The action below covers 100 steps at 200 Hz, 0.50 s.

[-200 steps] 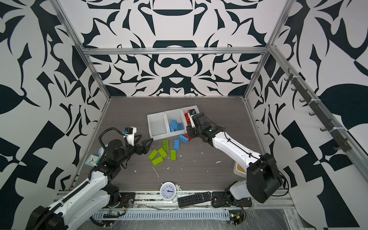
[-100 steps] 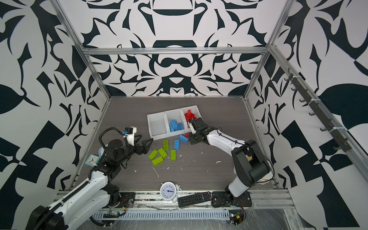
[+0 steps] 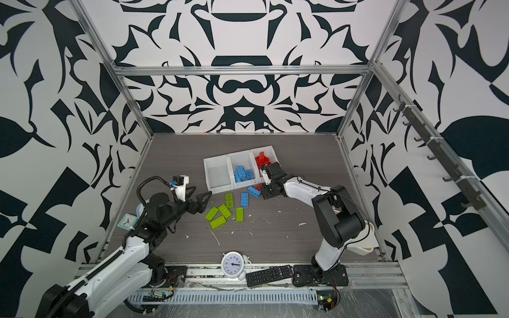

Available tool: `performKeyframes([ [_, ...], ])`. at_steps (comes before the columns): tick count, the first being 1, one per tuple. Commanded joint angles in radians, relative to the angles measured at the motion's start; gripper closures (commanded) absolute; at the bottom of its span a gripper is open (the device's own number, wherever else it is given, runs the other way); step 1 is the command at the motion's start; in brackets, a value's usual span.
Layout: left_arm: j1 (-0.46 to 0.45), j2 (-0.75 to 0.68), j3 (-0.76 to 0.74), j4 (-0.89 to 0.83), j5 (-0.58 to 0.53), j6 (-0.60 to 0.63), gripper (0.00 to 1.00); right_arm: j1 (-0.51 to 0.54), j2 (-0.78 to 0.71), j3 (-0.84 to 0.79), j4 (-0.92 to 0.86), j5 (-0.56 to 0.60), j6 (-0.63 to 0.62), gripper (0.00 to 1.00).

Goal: Sort the legos into containers by color
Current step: 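Lower the right gripper and close it on the red 2x2 brick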

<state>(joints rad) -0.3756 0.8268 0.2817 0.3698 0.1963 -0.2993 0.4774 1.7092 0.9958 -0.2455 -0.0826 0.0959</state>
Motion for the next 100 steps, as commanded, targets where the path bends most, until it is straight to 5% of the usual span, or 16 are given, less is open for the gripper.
performKeyframes([
  [1,-0.002,-0.002,0.01,0.005,-0.008,-0.002,0.0,-0.002,-0.002,0.045,0.019,-0.049,-0.019,0.45],
  [100,-0.001,-0.003,0.01,0.005,-0.01,-0.002,0.0,-0.006,0.069,0.104,0.013,-0.019,-0.063,0.4],
])
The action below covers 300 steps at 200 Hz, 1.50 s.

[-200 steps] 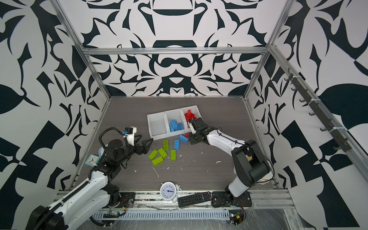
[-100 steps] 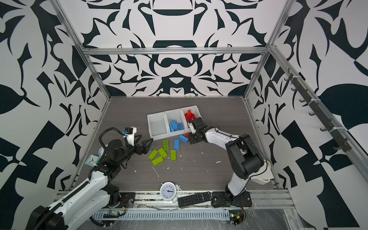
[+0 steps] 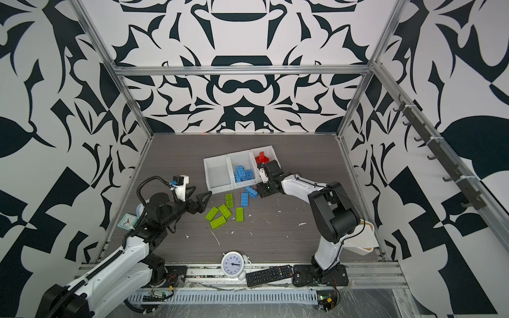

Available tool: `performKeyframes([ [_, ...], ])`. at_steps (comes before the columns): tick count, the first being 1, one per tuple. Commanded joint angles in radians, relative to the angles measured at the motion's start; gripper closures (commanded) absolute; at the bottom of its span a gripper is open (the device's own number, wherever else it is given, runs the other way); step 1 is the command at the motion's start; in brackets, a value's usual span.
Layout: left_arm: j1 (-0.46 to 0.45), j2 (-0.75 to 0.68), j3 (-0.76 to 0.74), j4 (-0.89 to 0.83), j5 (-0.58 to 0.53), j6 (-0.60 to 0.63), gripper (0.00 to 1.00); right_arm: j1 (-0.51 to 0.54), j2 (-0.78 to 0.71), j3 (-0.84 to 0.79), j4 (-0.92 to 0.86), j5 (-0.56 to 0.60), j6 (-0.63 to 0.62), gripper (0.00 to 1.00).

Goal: Sort the legos into containers by color
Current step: 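Lower the right gripper and close it on the red 2x2 brick, then carry the red brick to the red compartment and release it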

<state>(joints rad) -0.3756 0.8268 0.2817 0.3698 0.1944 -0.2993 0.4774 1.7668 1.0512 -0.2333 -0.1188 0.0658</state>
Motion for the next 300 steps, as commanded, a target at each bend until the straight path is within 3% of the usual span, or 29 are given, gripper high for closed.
performKeyframes([
  [1,-0.001,-0.003,0.01,0.005,-0.008,-0.002,0.0,-0.005,0.013,0.05,0.001,0.017,-0.033,0.4],
  [143,-0.002,0.003,0.007,0.014,-0.007,-0.005,0.0,-0.005,0.008,0.033,-0.015,0.009,-0.047,0.64],
  [197,-0.002,-0.014,-0.002,0.024,-0.006,-0.008,0.0,-0.005,-0.09,-0.083,0.005,0.011,-0.018,0.69],
  [252,-0.002,-0.028,-0.007,0.022,-0.011,-0.008,0.0,-0.005,-0.289,-0.236,0.023,0.03,0.078,0.72],
  [300,-0.001,-0.005,-0.001,0.027,-0.004,-0.012,0.0,-0.058,-0.339,-0.112,-0.066,0.032,0.023,0.73],
])
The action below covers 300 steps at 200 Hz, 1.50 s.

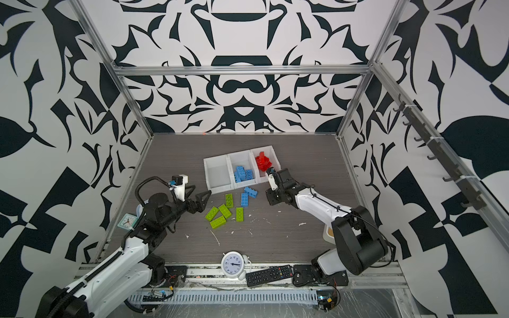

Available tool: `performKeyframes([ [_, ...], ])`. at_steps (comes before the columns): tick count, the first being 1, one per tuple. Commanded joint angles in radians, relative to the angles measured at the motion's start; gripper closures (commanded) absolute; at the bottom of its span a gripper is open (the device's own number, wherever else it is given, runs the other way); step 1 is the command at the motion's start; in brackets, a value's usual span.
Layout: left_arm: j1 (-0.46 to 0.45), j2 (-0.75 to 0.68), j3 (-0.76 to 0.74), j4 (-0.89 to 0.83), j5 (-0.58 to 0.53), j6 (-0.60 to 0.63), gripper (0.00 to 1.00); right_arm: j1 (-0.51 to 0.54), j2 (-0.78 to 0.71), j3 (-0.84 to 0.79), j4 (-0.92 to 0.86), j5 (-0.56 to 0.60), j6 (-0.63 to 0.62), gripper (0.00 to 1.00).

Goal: Sort the legos into containers by color
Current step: 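Carry the red brick to the red compartment and release it, then withdraw the right gripper and lower it onto a blue brick by the bin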

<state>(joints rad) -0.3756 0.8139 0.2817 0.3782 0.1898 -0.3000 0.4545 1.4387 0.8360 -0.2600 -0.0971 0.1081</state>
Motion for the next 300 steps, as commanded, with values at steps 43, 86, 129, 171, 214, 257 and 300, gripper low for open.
performKeyframes([
  [43,-0.001,0.014,-0.003,0.026,0.002,-0.011,0.0,-0.099,0.114,0.328,-0.059,-0.018,-0.088,0.74],
  [86,-0.001,-0.04,-0.014,0.01,-0.011,-0.019,0.0,-0.159,0.304,0.572,-0.082,-0.089,-0.144,0.75],
  [129,-0.001,-0.023,-0.013,0.018,-0.011,-0.019,0.0,-0.174,0.435,0.724,-0.078,-0.095,-0.153,0.75],
  [171,-0.001,-0.018,-0.009,0.016,-0.009,-0.019,0.0,-0.182,0.54,0.819,-0.077,-0.081,-0.15,0.74],
  [214,-0.002,-0.035,-0.013,0.01,-0.012,-0.017,0.0,-0.186,0.597,0.864,-0.092,-0.052,-0.132,0.65],
  [257,-0.002,-0.033,-0.008,0.007,-0.007,-0.019,0.0,-0.186,0.571,0.867,-0.104,-0.052,-0.124,0.4],
  [300,-0.001,-0.034,-0.01,0.008,-0.002,-0.024,0.01,-0.179,0.421,0.761,-0.135,-0.106,-0.127,0.41],
])
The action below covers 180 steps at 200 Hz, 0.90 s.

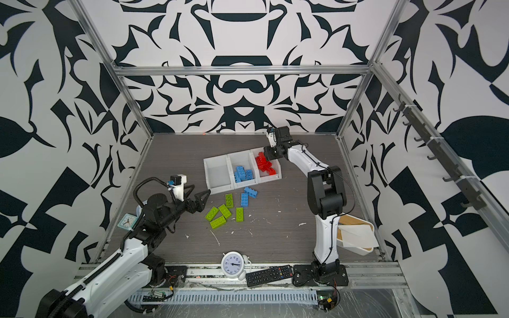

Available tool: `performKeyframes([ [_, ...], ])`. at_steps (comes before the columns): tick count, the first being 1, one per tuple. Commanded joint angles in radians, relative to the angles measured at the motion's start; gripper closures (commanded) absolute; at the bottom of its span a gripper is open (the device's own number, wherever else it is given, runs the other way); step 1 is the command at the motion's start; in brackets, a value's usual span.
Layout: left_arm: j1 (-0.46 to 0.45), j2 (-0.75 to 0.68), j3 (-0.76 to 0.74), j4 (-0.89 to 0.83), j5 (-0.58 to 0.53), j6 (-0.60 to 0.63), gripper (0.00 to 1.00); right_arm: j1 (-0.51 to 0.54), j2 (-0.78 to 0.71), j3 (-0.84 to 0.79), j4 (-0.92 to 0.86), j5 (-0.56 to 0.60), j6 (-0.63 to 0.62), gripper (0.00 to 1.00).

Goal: Sort the legos into containers by color
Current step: 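Withdraw the right gripper and lower it onto a blue brick by the bin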

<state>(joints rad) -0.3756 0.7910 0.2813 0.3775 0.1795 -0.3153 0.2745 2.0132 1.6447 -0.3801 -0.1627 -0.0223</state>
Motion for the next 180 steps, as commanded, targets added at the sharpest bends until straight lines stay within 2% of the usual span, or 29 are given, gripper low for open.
performKeyframes([
  [1,-0.001,-0.011,-0.009,0.009,0.008,-0.009,0.01,0.002,-0.158,-0.054,-0.014,-0.044,0.003,0.41],
  [55,-0.002,-0.016,-0.008,0.005,0.001,-0.002,0.0,0.113,-0.48,-0.502,0.127,-0.177,0.007,0.44],
  [82,-0.001,-0.004,-0.005,0.008,0.0,0.0,0.0,0.199,-0.565,-0.637,0.143,-0.1,0.012,0.45],
  [122,-0.002,0.008,-0.008,0.024,0.015,-0.01,0.0,0.242,-0.566,-0.71,0.154,-0.064,-0.011,0.44],
  [180,-0.001,-0.007,-0.008,0.013,0.01,-0.007,0.01,0.249,-0.45,-0.628,0.107,-0.032,-0.068,0.44],
])
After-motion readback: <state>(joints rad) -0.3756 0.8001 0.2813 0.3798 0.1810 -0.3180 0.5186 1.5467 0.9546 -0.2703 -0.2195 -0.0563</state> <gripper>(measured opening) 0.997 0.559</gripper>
